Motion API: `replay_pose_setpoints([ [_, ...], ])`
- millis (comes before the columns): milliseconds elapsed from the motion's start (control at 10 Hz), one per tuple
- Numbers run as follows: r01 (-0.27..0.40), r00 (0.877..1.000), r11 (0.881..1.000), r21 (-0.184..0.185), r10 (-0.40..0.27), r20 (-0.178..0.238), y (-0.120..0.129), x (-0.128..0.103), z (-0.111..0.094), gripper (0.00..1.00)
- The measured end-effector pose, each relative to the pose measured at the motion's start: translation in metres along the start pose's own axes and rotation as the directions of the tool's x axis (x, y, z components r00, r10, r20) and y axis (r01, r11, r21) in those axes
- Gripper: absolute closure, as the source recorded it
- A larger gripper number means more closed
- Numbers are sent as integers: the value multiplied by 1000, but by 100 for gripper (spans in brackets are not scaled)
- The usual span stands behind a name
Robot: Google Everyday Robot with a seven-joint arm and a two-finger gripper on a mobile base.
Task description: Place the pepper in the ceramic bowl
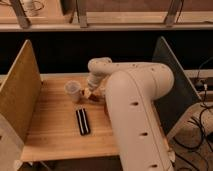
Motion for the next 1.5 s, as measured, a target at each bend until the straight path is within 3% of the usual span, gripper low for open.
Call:
replay_pose_setpoints([
  [300, -42, 995, 998, 41, 38, 91, -11, 6, -30, 100],
  [600, -135, 978, 988, 74, 120, 169, -19, 43, -60, 100],
  [800, -210, 959, 973, 91, 187, 213, -20, 78, -77, 100],
  [1100, -303, 935, 946, 118, 271, 229, -15, 131, -98, 100],
  [1400, -366, 922, 920, 138, 338, 189, -4, 174, -108, 100],
  [1500, -369, 921, 919, 139, 342, 185, -3, 177, -108, 97],
])
